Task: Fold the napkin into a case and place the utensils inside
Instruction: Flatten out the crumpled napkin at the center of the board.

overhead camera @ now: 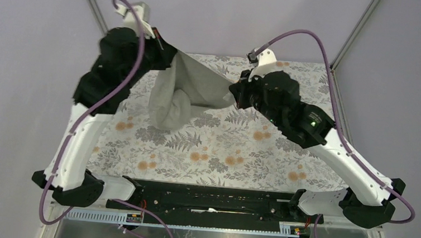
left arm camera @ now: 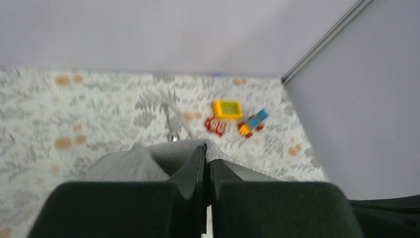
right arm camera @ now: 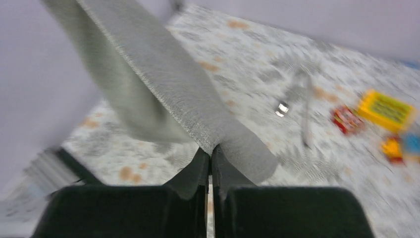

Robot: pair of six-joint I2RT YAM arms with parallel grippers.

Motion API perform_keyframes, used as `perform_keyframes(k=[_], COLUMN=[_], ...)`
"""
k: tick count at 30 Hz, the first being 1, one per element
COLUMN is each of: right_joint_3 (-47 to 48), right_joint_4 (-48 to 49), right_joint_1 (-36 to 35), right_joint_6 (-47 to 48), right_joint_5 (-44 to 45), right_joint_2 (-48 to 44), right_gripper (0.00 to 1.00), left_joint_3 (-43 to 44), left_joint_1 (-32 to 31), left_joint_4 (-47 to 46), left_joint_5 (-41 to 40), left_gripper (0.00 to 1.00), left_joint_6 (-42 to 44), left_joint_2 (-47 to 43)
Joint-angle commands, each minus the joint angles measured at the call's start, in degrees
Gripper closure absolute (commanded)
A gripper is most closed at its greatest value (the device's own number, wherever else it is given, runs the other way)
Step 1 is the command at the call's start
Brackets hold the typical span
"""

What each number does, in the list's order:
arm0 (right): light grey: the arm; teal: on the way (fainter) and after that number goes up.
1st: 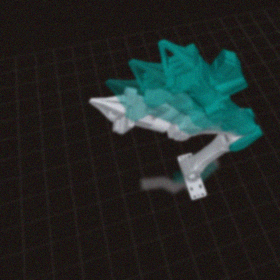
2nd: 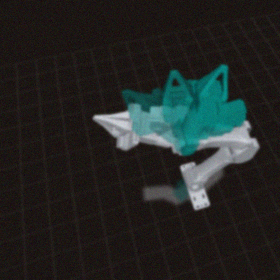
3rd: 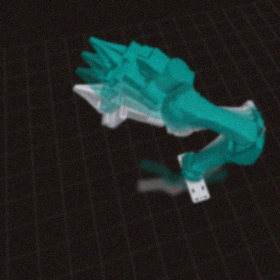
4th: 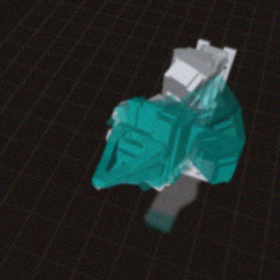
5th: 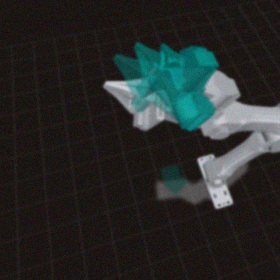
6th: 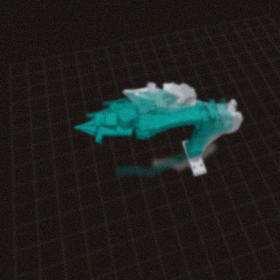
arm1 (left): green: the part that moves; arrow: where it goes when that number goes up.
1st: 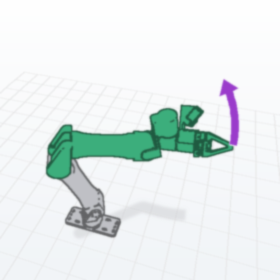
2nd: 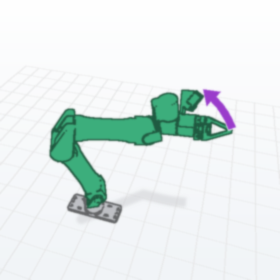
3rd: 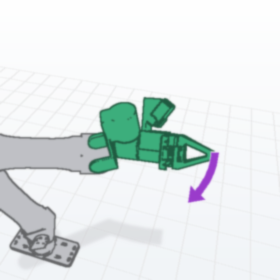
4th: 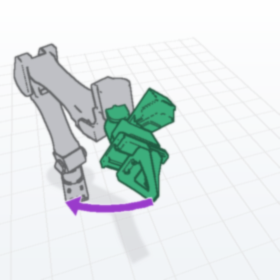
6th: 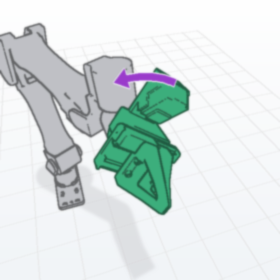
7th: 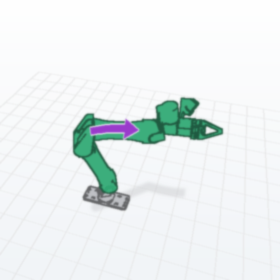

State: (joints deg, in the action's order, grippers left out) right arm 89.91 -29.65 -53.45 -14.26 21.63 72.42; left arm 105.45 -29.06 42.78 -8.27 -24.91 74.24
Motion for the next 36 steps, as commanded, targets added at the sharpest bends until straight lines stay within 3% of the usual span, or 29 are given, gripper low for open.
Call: perform_keyframes(k=[1, 5, 8, 10, 13, 15, 19, 21, 24, 29, 32, 36], right_joint_3=[9.0, 11.8, 12.1, 11.8, 9.7, 7.3, 3.7, 0.0, -7.8, -25.7, -34.8, -39.9], right_joint_4=[2.4, 8.2, 12.6, 13.9, 14.7, 14.1, 3.1, 0.0, -1.0, 3.7, 8.3, 10.2], right_joint_1=[0.3, 0.2, 0.2, 0.2, 0.2, 0.2, 0.6, 2.7, 10.6, 19.0, 27.0, 32.8], right_joint_6=[5.0, 1.4, 1.4, 1.4, 1.4, -7.5, -9.6, -9.7, -11.3, -13.2, -14.0, -11.4], right_joint_5=[-23.4, -47.1, -54.9, -55.2, -50.7, -44.4, -12.7, -3.7, -5.9, -13.2, -19.3, -21.0], right_joint_2=[-0.3, -0.4, -0.8, -1.9, -4.8, -6.7, -6.6, -5.3, -2.7, -1.0, 0.3, 4.2], right_gripper=[1.00, 1.00, 1.00, 1.00, 1.00, 1.00, 1.00, 1.00, 1.00, 1.00, 1.00, 1.00], left_joint_3=[15.5, 14.2, 7.2, 5.7, 6.3, 5.4, -2.0, -4.8, -6.3, -10.0, -8.6, -10.9], left_joint_1=[0.8, 0.8, 0.8, 0.8, 0.8, 0.8, 0.8, 0.8, 1.6, 1.9, 1.9, 1.9], left_joint_4=[8.1, 0.5, -7.5, -10.2, -9.5, -8.3, -6.4, -2.7, 3.1, 1.5, 0.3, -1.7], left_joint_5=[-4.2, -5.0, -4.1, -2.5, -1.7, -1.5, -9.4, -17.3, -20.7, -5.4, 1.5, 2.2], left_gripper=[1.00, 1.00, 1.00, 1.00, 1.00, 1.00, 1.00, 1.00, 1.00, 1.00, 0.88, 0.54], left_joint_6=[5.6, 9.0, 11.3, 12.4, 11.7, 11.2, 8.3, 7.0, 5.9, 4.4, 3.0, 1.9], left_joint_2=[-3.2, -12.6, -20.5, -23.0, -22.3, -20.5, -14.9, -8.6, 5.8, 23.2, 30.8, 31.1])
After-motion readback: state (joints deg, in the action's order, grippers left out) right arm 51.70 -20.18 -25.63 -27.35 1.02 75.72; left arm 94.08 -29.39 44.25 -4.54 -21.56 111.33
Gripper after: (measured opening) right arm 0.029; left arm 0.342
